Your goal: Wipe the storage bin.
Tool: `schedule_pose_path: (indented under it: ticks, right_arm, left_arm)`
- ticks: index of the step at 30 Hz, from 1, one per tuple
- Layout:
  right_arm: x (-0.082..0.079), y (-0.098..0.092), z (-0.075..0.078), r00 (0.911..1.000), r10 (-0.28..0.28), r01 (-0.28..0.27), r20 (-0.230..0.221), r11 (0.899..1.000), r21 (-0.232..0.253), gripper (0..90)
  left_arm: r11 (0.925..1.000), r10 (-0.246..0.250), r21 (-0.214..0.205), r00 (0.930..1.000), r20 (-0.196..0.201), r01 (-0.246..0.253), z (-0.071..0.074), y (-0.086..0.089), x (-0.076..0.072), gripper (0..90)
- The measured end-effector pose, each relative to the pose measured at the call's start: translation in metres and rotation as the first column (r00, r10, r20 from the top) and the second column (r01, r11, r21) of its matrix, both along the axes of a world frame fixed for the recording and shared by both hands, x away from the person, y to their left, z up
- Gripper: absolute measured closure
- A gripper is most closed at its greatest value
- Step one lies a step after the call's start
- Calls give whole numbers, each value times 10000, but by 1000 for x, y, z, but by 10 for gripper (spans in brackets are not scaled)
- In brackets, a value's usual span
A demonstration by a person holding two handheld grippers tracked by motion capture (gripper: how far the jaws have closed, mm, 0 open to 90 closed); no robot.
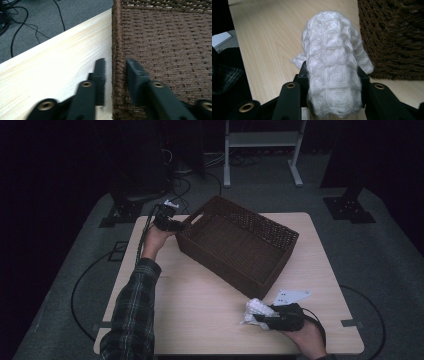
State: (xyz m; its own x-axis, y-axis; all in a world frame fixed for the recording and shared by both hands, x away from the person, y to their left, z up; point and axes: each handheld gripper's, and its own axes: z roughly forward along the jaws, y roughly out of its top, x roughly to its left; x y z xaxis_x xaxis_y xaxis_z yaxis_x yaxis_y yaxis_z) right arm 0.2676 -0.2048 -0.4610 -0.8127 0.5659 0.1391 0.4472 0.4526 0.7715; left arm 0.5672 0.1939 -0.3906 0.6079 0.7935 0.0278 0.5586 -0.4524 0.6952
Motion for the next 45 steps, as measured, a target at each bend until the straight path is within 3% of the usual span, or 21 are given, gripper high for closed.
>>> schedule_pose_path:
  ticks: [2, 8, 12, 19, 28, 29, 33, 35, 36, 40, 45]
  right_arm:
    - [0, -1, 0, 10000, -15, 15, -8, 10000, 18, 610]
    - [0, -1, 0, 10000, -35, 35, -19, 10000, 16, 610]
    - [0, -1, 0, 10000, -42, 42, -13, 10000, 22, 610]
    - [-1, 0, 0, 10000, -11, 11, 23, 10000, 11, 610]
    - [-3, 1, 2, 9999, 21, -22, 110, 10000, 52, 610]
    - [-3, 1, 2, 9999, 17, -17, 113, 10000, 45, 610]
    - [-3, 2, 3, 9999, 22, -23, 138, 10000, 56, 610]
    - [-3, 3, 3, 9999, 32, -33, 128, 10000, 50, 611]
    - [-3, 3, 2, 9999, 66, -67, 134, 10000, 35, 610]
    - [-3, 6, 2, 9999, 121, -121, 108, 9999, -7, 611]
    - [-3, 6, 2, 9999, 116, -116, 101, 9999, 9, 611]
  left_arm:
    - [10000, -15, -40, 10000, 4, 15, -1, -1, 0, 798]
    - [9999, -154, 28, 9997, -193, 155, 1, 1, -3, 815]
    - [9995, -282, 164, 9991, -308, 287, 4, 3, -12, 816]
    - [9999, 21, -109, 9990, -439, -25, 3, 12, -31, 815]
    - [9976, 629, -268, 9969, -479, -642, 3, 30, -76, 810]
    - [9976, 629, -268, 9969, -479, -642, 3, 30, -76, 809]
    - [9951, 932, -280, 9946, -464, -945, 2, 39, -105, 805]
    - [9945, 988, -295, 9939, -488, -1003, 2, 40, -109, 803]
    - [9943, 1014, -292, 9940, -397, -1026, 2, 41, -116, 801]
    - [9955, 877, -332, 9960, -196, -884, -1, 43, -120, 779]
    - [9957, 450, -830, 9983, 383, -417, 9, 50, -127, 634]
